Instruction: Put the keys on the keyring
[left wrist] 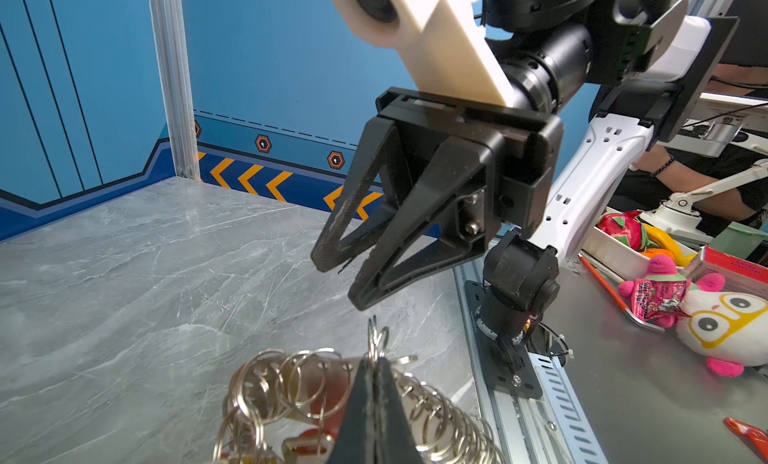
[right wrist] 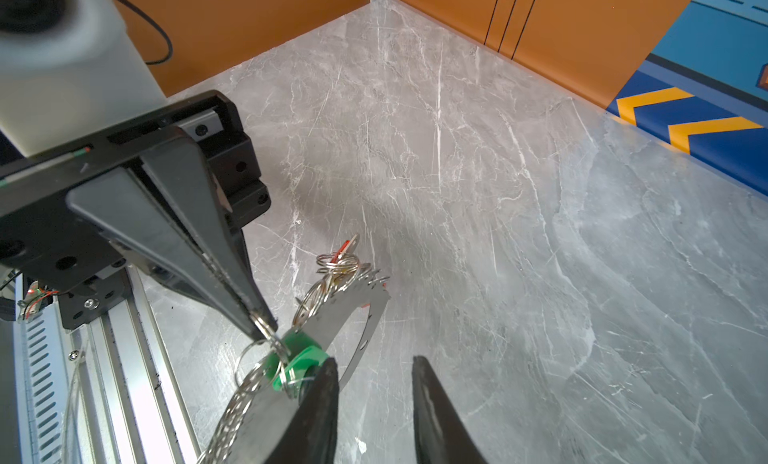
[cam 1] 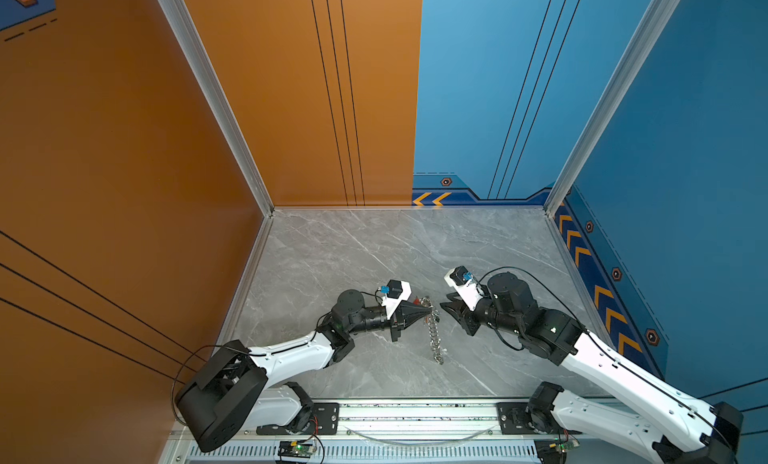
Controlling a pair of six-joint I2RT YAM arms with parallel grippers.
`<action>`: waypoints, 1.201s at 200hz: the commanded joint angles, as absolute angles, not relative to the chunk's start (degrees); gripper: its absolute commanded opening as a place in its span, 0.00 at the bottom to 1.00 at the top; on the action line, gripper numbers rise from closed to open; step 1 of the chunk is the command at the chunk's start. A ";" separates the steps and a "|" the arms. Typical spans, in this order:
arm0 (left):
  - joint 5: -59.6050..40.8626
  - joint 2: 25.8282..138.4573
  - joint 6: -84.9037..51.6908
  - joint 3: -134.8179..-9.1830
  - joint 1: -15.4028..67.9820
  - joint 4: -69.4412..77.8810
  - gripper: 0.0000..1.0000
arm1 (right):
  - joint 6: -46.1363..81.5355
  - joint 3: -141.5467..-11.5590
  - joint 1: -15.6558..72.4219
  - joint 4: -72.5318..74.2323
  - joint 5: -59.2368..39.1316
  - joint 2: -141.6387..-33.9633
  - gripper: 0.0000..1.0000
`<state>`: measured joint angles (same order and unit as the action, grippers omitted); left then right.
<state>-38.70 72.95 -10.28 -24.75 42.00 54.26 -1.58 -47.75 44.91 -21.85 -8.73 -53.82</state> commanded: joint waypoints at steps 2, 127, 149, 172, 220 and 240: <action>-37.21 71.43 -9.67 -24.36 41.92 56.25 0.00 | -1.18 -47.46 46.12 -21.31 -8.04 -54.63 0.30; -35.27 71.58 -9.76 -24.07 42.21 57.04 0.00 | -1.58 -48.16 49.79 -20.52 -7.81 -57.83 0.20; -35.15 71.63 -9.76 -23.94 42.22 57.28 0.00 | -1.58 -48.14 49.75 -20.49 -6.46 -57.66 0.23; -34.90 71.63 -9.77 -23.77 42.30 57.63 0.00 | -1.66 -48.03 49.83 -20.90 -3.53 -56.60 0.27; -35.34 71.75 -9.95 -23.78 42.45 58.45 0.00 | -0.98 -47.27 47.45 -19.48 -5.15 -53.55 0.29; -35.51 71.88 -10.02 -24.12 42.47 58.54 0.00 | -0.86 -47.20 47.37 -19.06 -7.06 -54.02 0.29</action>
